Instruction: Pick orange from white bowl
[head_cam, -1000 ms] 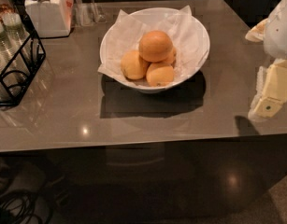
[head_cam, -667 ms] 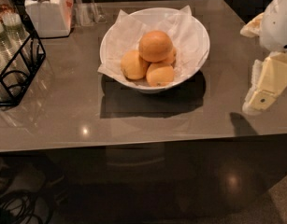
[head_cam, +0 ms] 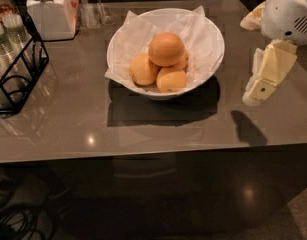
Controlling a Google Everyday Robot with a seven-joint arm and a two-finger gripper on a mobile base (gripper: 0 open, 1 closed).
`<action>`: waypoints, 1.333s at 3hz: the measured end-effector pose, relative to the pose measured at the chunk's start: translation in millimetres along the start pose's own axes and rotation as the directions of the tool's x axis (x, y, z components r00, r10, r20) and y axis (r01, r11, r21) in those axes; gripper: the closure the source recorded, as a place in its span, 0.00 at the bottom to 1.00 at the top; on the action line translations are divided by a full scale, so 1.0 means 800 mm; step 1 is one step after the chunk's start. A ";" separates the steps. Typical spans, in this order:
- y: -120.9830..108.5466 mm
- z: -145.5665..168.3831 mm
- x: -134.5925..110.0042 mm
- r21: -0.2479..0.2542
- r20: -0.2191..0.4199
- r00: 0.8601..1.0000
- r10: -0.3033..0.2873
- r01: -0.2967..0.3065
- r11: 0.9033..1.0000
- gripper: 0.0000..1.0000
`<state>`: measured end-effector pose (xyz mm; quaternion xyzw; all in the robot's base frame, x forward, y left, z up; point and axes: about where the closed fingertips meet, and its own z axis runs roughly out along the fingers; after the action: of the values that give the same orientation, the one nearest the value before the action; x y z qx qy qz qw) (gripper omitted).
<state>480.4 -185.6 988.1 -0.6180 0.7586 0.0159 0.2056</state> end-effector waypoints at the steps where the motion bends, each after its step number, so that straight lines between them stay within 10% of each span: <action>1: -0.023 0.014 -0.003 -0.007 0.104 0.993 0.054 -0.054 0.999 0.00; 4: -0.105 0.086 -0.071 -0.128 0.307 0.948 0.087 -0.049 0.991 0.00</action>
Offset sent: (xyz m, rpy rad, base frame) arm 0.1058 0.0360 -0.0080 0.3298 0.0233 0.0496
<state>588.1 -133.2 963.2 -0.5924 0.7352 0.1653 0.2851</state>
